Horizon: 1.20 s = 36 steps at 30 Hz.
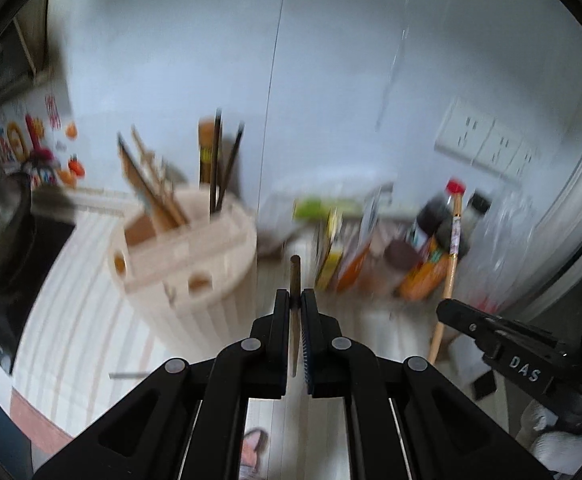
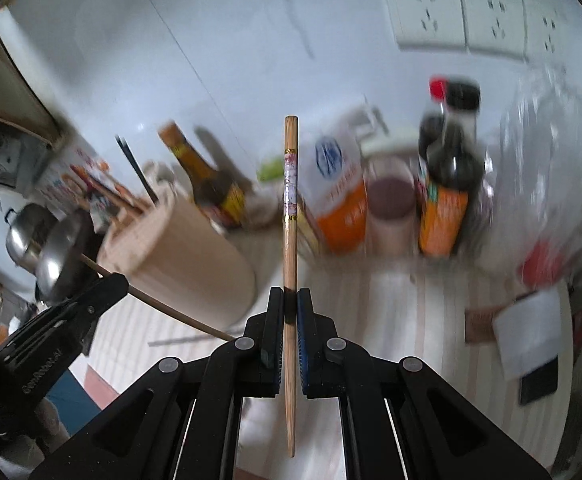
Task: Organize utensils
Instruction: 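Carry both light chopsticks up above the cream holder with both tools, then lower both light chopsticks into the holder and open both tools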
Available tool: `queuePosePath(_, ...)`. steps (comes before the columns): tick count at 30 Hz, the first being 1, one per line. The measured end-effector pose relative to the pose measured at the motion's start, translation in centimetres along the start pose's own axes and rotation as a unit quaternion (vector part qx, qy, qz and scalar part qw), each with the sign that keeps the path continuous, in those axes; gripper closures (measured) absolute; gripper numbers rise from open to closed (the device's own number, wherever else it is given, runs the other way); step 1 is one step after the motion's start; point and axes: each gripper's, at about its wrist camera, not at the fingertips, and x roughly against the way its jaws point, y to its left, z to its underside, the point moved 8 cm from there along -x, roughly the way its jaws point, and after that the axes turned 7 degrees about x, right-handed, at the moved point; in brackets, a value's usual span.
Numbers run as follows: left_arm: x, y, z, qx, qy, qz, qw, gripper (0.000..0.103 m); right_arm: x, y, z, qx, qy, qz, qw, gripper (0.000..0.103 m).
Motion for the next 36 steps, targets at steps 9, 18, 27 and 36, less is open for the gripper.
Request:
queuePosePath(9,4.7,-1.4,-8.4,-0.007,-0.069,0.023,0.9973,0.100,4.6,1.6,-8.5,-0.004,-0.082,-0.015,0.996,0.097)
queuePosePath(18,9.4,-0.2,-14.6,-0.017,-0.107,0.012,0.9941,0.100,6.2,6.2,-15.4,0.014,-0.132,-0.059,0.989,0.097)
queuePosePath(27,11.1,3.6,-16.8,-0.010,-0.134,-0.037,0.9902,0.100,3.5,12.4,-18.5,0.040,-0.142,-0.099,0.984,0.097)
queuePosePath(36,8.4,8.4,-17.0,0.030,-0.112,-0.057,0.9916,0.100,-1.4,18.1,-20.5,0.079,-0.149,-0.099,0.981,0.097)
